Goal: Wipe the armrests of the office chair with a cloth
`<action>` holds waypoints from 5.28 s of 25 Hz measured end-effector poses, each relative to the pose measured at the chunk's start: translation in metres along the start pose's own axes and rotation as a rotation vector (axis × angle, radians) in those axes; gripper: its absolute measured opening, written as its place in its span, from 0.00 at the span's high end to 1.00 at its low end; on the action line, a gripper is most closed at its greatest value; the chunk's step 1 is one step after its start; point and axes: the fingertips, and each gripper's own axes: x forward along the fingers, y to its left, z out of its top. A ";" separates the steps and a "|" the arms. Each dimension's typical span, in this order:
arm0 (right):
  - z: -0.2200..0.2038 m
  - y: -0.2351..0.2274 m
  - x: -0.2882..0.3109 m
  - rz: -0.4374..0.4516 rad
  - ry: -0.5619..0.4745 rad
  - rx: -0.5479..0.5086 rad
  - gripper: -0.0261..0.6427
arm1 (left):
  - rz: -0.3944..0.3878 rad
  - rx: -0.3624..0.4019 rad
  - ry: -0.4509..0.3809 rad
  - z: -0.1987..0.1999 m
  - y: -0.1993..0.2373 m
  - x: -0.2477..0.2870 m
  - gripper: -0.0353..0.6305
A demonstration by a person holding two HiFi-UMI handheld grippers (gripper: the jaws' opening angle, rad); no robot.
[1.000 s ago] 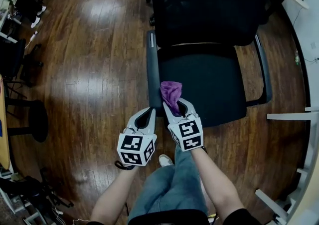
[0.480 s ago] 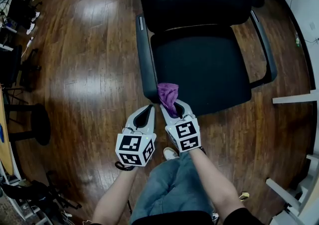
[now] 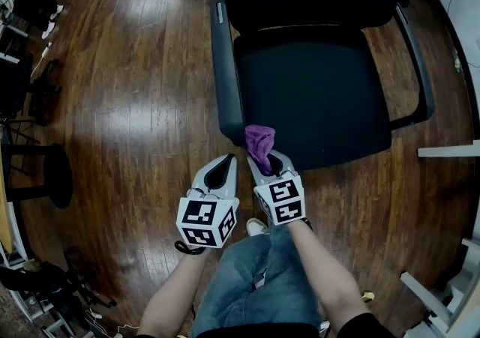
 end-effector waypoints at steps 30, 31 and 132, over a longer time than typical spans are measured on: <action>0.252 0.087 0.017 0.037 -0.227 -0.051 0.82 | 0.059 -0.023 -0.150 0.184 0.091 -0.022 0.94; 0.258 0.085 0.027 0.033 -0.226 -0.040 0.82 | 0.063 -0.021 -0.146 0.190 0.100 -0.016 0.94; 0.016 0.069 0.042 -0.483 -0.125 0.104 0.82 | -0.454 0.329 0.014 0.037 0.071 -0.013 0.94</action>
